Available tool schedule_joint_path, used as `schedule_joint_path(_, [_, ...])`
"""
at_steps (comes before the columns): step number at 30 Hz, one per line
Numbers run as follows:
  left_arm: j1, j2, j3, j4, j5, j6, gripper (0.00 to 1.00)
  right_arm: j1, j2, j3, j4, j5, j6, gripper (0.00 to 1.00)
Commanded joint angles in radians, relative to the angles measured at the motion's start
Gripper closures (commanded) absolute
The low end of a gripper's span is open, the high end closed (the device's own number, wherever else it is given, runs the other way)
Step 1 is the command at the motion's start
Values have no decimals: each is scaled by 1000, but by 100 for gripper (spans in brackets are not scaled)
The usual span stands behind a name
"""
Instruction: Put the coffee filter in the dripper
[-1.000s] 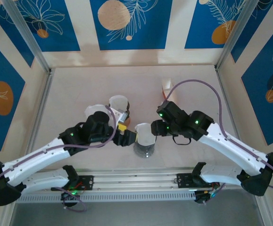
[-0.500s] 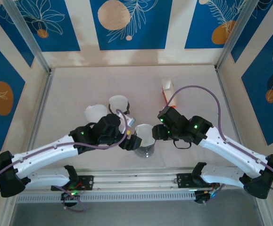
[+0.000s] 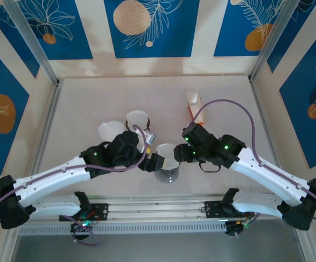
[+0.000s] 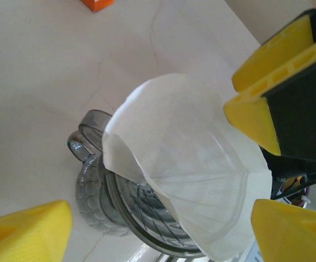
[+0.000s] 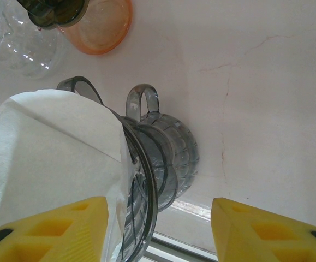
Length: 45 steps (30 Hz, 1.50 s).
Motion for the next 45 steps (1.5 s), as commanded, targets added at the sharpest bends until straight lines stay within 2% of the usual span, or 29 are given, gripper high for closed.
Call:
schedule_joint_path(1, [22,8,-6,18,-30,-19,19,7,-21,-18,0,-17,12,46])
schedule_joint_path(10, [28,45,-30,32,-28,-34,17,10,-30,-27,-3,-16,19,46])
schedule_joint_path(15, [32,38,-53,20,-41,-49,22,13,-40,-18,-2,-19,10,46])
schedule_joint_path(22, [33,16,-69,46,-15,-60,21,32,-89,-52,98,-67,-15,36])
schedule_joint_path(30, [36,16,-71,47,-14,-61,23,40,-34,-76,46,-61,29,39])
schedule_joint_path(38, [38,13,-84,50,-13,-68,25,41,-51,-94,2,16,92,42])
schedule_joint_path(45, [72,-18,-115,151,86,-108,19,40,-28,-81,21,-11,80,42])
